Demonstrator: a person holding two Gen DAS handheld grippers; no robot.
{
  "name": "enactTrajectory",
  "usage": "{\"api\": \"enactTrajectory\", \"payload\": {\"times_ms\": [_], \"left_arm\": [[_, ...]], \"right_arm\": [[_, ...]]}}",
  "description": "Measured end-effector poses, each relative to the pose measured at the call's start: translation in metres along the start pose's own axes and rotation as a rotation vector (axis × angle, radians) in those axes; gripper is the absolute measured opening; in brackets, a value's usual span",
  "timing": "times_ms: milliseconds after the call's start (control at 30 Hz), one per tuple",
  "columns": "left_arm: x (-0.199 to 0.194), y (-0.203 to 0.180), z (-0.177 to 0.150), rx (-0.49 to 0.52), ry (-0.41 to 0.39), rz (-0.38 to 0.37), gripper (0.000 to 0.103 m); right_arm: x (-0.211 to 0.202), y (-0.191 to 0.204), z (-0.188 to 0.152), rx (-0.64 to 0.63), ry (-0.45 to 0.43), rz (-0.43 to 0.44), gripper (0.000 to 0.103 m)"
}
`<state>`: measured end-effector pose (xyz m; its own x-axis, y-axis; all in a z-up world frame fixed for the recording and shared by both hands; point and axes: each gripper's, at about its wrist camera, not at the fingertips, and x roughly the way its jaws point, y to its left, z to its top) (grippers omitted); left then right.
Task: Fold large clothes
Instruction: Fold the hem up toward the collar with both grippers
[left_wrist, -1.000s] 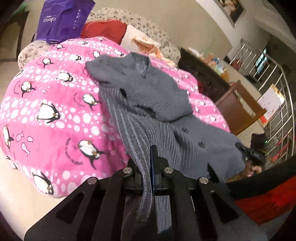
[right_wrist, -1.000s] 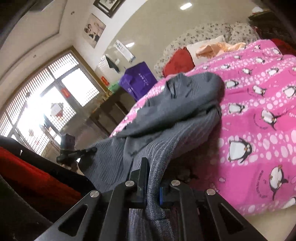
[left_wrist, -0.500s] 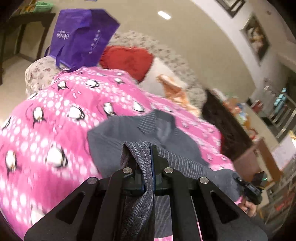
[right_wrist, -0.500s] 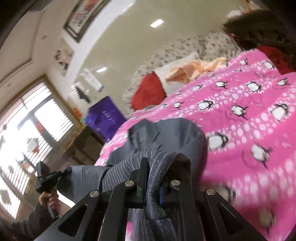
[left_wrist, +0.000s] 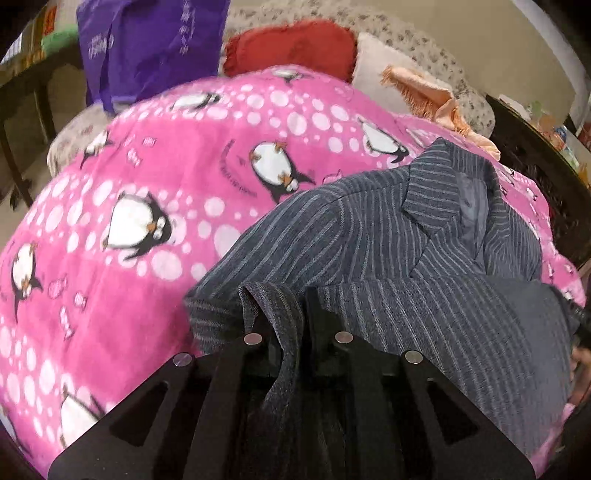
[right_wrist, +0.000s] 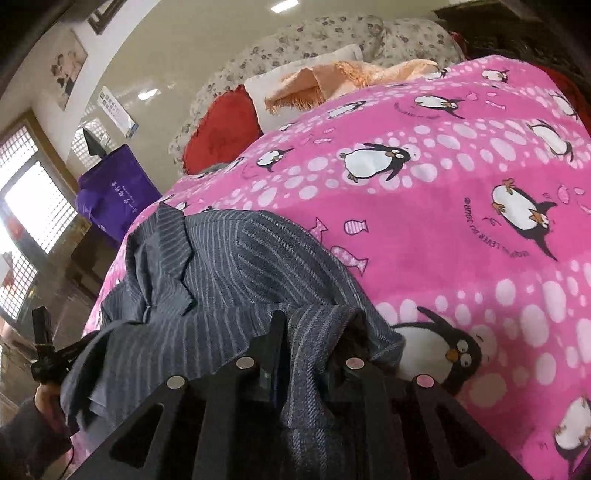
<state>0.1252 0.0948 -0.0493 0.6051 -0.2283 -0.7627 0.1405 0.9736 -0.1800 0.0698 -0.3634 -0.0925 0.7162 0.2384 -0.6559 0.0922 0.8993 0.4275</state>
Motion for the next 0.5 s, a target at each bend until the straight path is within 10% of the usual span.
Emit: {"api": "enactTrajectory", "payload": {"times_ms": [267,333,400,500], "left_arm": [[-0.014,0.015,0.020,-0.030,0.120,-0.070,0.012],[-0.039,0.014,0.027,-0.007,0.109,-0.068,0.029],[-0.068,0.017,0.028,0.023,0.048,-0.034,0.068],[-0.121,0.019,0.013,0.024,-0.073,-0.002,0.070]], "right_arm": [[-0.033,-0.001,0.017,0.137,0.074,0.089,0.025],[-0.063,0.008,0.019,0.131,0.037,0.111,0.028],[-0.096,0.022,0.016,0.085,-0.009,0.110,0.033],[-0.139,0.045,0.000,0.008,-0.060,0.104,0.033]]}}
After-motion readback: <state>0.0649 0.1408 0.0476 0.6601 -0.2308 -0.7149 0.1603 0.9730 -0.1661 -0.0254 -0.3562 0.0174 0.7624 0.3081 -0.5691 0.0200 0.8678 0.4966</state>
